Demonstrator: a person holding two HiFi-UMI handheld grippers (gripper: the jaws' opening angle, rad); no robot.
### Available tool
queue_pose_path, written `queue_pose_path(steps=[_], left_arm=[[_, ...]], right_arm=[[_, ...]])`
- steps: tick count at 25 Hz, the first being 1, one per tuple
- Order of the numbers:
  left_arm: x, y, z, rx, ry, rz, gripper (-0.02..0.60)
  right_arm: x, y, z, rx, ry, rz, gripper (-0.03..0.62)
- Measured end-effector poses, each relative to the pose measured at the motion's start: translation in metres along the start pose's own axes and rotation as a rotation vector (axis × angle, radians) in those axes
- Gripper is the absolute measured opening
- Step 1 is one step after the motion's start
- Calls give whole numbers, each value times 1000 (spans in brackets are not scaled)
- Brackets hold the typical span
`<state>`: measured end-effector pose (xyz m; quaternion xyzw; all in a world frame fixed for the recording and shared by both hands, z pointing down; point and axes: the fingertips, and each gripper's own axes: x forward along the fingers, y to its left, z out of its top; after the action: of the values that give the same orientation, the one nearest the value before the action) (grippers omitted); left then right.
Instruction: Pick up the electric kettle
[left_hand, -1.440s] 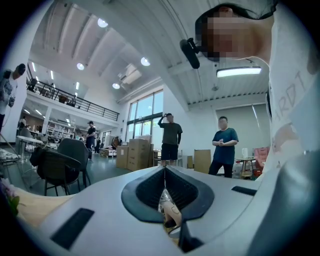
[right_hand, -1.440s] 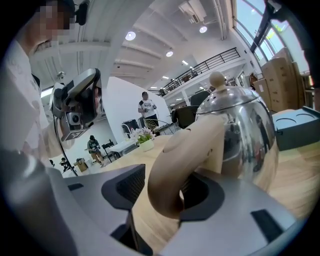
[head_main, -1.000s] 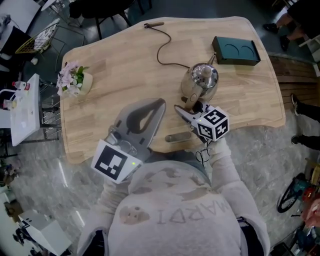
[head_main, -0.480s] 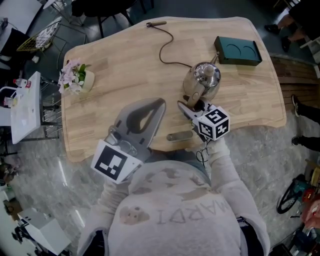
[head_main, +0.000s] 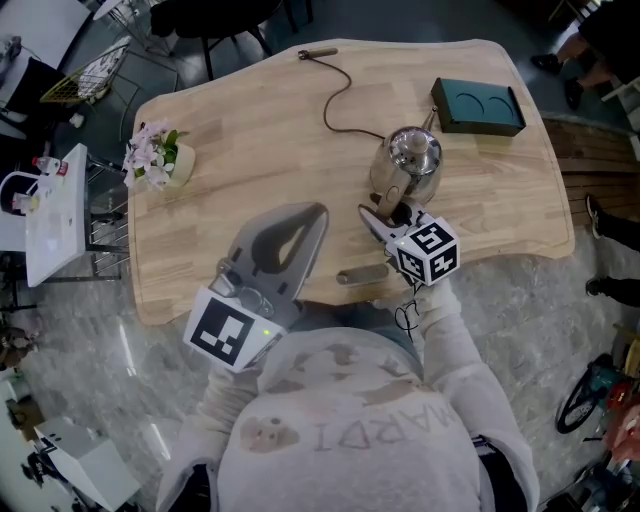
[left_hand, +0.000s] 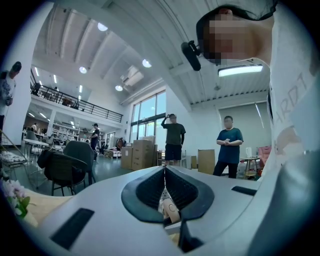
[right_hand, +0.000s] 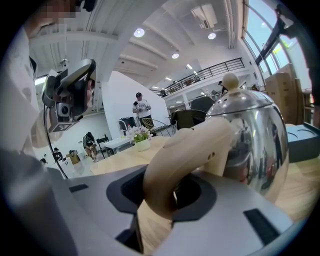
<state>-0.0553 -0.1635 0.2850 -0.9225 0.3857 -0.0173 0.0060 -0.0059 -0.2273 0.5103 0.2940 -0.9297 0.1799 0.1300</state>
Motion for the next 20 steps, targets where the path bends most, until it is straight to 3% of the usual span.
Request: queue_pose_path(steps=[6,20], left_arm=[[1,-9,-1,-2,-1,-4,14],[15,-54,2,15,-3,-56,14]], right_arm=[[-14,14,22,-57,-49,12,132],[-93,50,74,-30,-218,35,133]])
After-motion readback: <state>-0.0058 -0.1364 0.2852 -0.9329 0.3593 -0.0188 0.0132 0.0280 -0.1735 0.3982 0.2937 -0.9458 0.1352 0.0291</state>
